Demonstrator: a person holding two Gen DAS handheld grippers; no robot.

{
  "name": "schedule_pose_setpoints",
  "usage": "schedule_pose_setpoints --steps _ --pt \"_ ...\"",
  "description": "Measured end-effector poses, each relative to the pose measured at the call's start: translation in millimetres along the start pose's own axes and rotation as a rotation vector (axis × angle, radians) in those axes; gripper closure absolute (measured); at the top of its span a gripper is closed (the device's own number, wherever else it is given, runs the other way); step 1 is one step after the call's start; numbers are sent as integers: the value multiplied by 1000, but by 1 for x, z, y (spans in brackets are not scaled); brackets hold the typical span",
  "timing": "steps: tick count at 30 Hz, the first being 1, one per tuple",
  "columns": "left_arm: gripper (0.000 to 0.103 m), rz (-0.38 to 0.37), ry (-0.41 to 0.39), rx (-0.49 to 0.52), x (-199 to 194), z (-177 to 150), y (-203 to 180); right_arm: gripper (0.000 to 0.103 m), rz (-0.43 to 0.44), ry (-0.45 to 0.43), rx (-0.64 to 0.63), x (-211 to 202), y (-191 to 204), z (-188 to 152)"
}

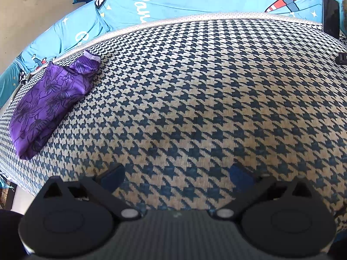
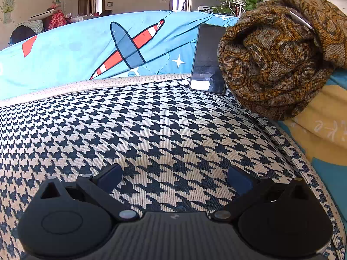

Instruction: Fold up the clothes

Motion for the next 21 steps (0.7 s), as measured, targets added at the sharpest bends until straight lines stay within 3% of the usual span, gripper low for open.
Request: schedule_pose_setpoints --steps 10,21 --pt "0 12 -29 52 -8 -21 -11 0 0 0 0 0 0 0" --pt "0 -57 -73 95 -9 -13 -12 0 0 0 0 0 0 0"
Point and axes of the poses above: each gripper's, at about its wrist camera, not at the fingertips, and x roughly the way its jaws point, y to its left, z to its top, the point moved 4 cm from there along x, roughly the way its jaws point, and after that the axes turned 15 degrees about y, right-handed, at the moved point
